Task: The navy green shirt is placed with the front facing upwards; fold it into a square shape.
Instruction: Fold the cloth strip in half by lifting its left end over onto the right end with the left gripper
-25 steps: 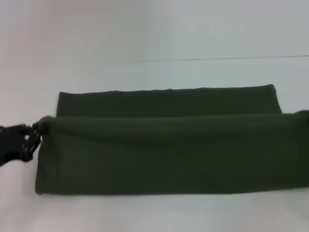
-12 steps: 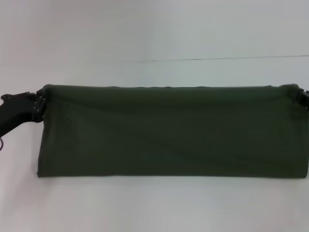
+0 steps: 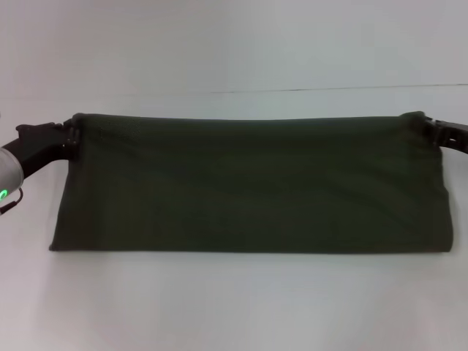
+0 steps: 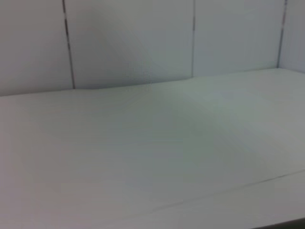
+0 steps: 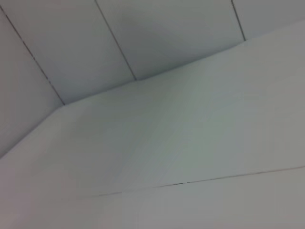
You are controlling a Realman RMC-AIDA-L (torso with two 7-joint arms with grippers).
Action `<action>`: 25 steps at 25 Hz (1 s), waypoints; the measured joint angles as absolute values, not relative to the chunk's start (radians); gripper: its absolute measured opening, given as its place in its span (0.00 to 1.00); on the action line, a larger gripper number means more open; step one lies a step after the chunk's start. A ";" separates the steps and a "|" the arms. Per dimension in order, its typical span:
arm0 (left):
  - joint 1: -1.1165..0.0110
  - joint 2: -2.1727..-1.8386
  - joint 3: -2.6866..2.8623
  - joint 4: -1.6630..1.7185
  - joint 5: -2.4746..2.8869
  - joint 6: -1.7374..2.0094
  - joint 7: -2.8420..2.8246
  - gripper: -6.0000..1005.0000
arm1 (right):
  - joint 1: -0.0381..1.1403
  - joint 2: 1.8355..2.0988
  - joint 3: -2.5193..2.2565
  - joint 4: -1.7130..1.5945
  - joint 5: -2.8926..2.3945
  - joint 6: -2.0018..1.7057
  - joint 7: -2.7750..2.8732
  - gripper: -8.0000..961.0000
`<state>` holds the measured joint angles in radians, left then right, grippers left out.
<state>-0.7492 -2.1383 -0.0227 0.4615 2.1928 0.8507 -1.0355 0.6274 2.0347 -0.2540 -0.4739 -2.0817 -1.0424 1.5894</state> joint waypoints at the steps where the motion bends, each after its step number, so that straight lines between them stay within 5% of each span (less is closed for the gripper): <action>1: -0.755 -2.138 -0.023 0.459 2.191 0.835 -1.035 0.06 | 0.637 2.037 -0.264 -0.468 -2.082 -1.021 1.589 0.08; 25: -0.868 -2.147 -0.021 0.322 2.078 0.500 -0.815 0.07 | 0.729 2.058 -0.348 -0.408 -2.069 -0.813 1.584 0.13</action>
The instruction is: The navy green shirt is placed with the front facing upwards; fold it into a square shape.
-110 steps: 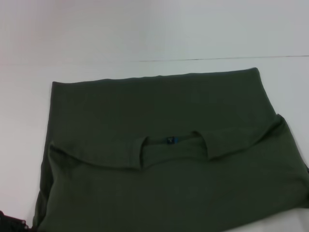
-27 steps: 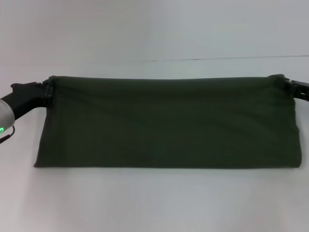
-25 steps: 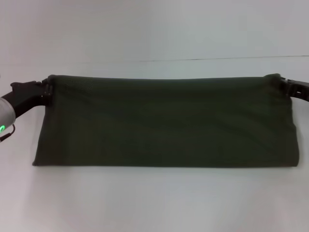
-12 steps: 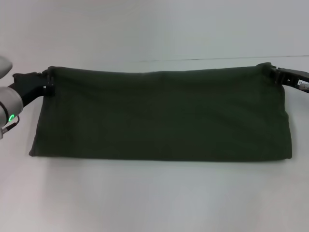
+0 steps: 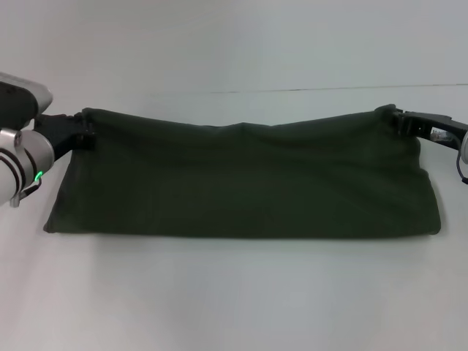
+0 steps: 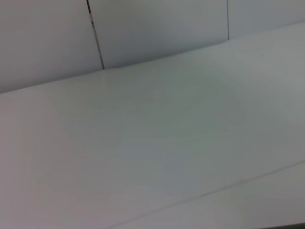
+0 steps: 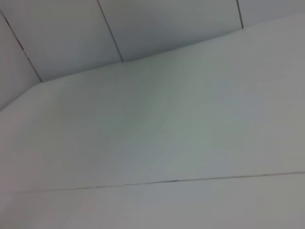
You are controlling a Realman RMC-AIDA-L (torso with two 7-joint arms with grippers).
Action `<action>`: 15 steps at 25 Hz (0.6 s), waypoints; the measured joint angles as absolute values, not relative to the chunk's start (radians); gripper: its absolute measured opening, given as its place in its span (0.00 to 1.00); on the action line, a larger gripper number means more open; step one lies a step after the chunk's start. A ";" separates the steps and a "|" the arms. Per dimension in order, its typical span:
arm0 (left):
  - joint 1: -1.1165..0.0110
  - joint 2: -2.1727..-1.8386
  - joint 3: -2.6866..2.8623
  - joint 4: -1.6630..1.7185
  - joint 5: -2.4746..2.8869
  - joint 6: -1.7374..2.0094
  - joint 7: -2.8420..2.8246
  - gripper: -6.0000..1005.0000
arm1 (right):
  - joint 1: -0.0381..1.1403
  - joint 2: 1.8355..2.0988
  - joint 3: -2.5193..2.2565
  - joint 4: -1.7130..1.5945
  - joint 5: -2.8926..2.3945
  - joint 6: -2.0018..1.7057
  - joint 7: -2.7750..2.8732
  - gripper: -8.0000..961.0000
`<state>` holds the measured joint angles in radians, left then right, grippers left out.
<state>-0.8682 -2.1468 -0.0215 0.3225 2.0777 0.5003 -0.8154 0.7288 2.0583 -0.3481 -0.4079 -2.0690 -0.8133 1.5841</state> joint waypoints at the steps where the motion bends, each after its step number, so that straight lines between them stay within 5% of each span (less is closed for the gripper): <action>1: -0.869 -2.147 -0.021 0.318 2.063 0.500 -0.799 0.07 | 0.731 2.060 -0.349 -0.407 -2.069 -0.804 1.583 0.13; 11: -0.858 -2.159 -0.022 0.311 1.902 0.511 -0.710 0.10 | 0.733 2.065 -0.343 -0.411 -2.068 -0.786 1.583 0.18; 15: -0.854 -2.161 -0.022 0.308 1.852 0.534 -0.664 0.26 | 0.732 2.060 -0.349 -0.414 -2.065 -0.785 1.584 0.31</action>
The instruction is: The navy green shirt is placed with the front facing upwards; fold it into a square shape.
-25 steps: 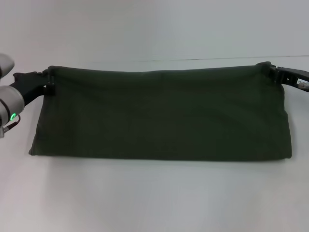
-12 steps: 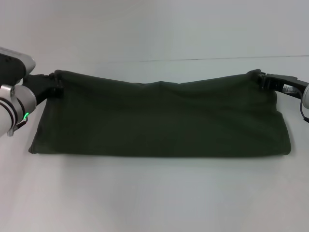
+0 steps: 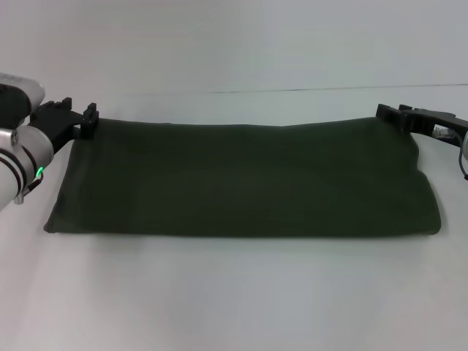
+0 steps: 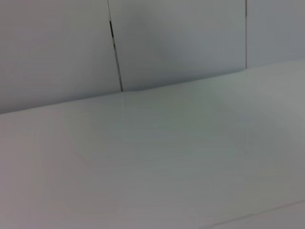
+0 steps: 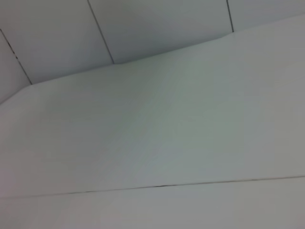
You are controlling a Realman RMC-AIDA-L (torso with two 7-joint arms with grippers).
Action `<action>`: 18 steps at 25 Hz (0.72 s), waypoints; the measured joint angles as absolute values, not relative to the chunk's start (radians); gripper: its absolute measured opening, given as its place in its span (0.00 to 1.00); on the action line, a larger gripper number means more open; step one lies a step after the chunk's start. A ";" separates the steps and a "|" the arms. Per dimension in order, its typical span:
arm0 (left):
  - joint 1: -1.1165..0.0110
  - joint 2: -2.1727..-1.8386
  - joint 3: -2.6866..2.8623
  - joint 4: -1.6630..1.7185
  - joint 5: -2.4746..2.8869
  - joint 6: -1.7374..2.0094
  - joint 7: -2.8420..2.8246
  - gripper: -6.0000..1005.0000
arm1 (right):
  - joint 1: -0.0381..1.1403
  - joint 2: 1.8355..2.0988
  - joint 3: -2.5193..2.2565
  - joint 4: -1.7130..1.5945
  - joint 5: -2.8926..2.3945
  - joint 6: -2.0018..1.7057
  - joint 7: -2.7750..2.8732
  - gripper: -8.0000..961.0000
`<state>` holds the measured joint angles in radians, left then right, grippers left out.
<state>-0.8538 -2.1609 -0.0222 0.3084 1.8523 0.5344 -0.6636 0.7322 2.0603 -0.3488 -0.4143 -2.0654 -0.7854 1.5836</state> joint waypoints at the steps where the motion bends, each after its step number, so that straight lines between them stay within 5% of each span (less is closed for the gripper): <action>1: -0.852 -2.161 -0.022 0.307 1.845 0.542 -0.659 0.30 | 0.731 2.059 -0.349 -0.415 -2.065 -0.784 1.584 0.35; 14: -0.802 -2.162 -0.028 0.298 1.718 0.672 -0.602 0.73 | 0.693 2.052 -0.348 -0.445 -2.039 -0.811 1.585 0.83; 18: -0.792 -2.163 -0.031 0.282 1.674 0.693 -0.587 0.77 | 0.679 2.073 -0.350 -0.490 -2.025 -0.922 1.523 0.83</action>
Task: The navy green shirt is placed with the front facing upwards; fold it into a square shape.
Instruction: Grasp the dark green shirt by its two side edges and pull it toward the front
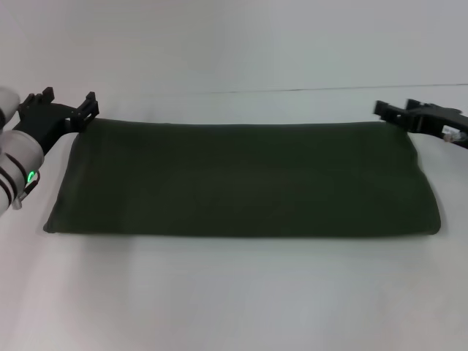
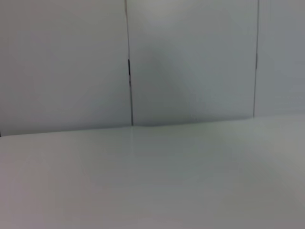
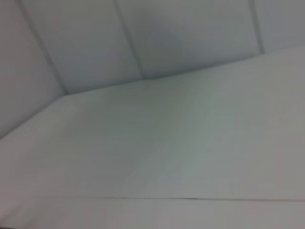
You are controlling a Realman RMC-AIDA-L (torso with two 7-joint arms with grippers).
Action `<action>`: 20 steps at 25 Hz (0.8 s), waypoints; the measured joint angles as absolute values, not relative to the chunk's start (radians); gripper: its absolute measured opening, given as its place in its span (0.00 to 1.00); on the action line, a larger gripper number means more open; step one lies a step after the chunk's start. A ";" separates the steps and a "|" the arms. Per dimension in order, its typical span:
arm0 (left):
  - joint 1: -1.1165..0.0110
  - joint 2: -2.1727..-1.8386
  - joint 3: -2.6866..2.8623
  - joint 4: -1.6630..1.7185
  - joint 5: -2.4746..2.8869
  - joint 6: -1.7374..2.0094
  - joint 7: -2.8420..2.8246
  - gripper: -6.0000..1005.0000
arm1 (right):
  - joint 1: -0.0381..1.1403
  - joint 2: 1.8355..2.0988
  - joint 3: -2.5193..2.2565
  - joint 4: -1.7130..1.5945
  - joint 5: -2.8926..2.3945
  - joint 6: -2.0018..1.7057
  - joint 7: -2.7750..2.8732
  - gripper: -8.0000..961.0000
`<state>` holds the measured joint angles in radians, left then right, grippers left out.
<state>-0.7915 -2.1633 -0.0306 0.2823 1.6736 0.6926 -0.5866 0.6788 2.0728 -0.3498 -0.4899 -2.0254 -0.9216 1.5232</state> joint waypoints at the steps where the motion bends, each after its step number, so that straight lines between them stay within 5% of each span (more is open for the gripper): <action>1: -0.789 -2.164 -0.030 0.282 1.670 0.702 -0.589 0.77 | 0.674 2.078 -0.350 -0.500 -2.021 -0.956 1.497 0.83; 20: -0.571 -2.124 0.411 0.592 1.822 1.202 -1.427 0.77 | 0.544 2.081 -0.397 -0.519 -1.947 -1.465 1.205 0.83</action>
